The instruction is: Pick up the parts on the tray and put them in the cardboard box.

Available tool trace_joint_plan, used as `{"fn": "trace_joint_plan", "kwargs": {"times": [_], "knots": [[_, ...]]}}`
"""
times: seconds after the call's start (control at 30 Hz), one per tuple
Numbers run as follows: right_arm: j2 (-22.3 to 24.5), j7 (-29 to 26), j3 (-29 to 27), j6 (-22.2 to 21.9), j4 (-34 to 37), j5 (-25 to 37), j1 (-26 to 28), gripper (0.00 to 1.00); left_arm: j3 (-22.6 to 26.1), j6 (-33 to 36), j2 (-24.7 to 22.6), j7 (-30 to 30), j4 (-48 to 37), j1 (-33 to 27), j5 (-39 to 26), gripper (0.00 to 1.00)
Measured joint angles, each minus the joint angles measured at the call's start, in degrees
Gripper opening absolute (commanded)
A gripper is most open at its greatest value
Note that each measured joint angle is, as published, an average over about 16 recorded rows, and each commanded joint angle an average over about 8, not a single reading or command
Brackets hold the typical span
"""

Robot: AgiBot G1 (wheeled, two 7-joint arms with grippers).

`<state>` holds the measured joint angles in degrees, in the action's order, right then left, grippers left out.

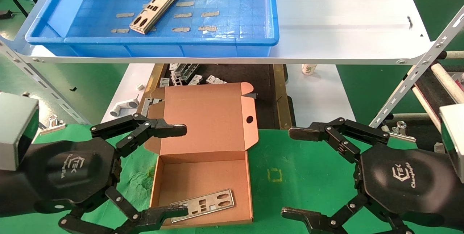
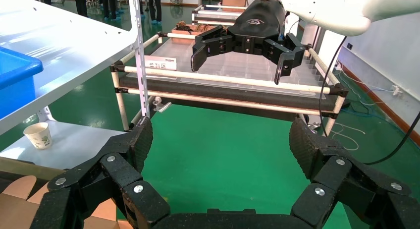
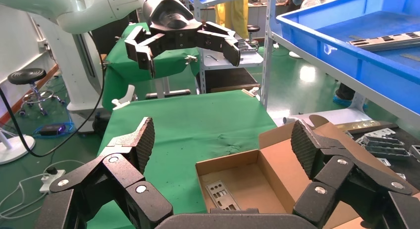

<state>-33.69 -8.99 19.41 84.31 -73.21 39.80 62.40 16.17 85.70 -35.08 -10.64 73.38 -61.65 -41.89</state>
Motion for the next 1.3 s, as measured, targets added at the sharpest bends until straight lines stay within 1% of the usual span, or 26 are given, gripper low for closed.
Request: {"fn": "trace_joint_plan", "kwargs": {"times": [1.3], "knots": [[0.00,0.00,0.00,0.00,0.00,0.00,0.00,1.00,0.00,0.00,0.00,0.00,0.00,0.00,0.01,1.00]]}}
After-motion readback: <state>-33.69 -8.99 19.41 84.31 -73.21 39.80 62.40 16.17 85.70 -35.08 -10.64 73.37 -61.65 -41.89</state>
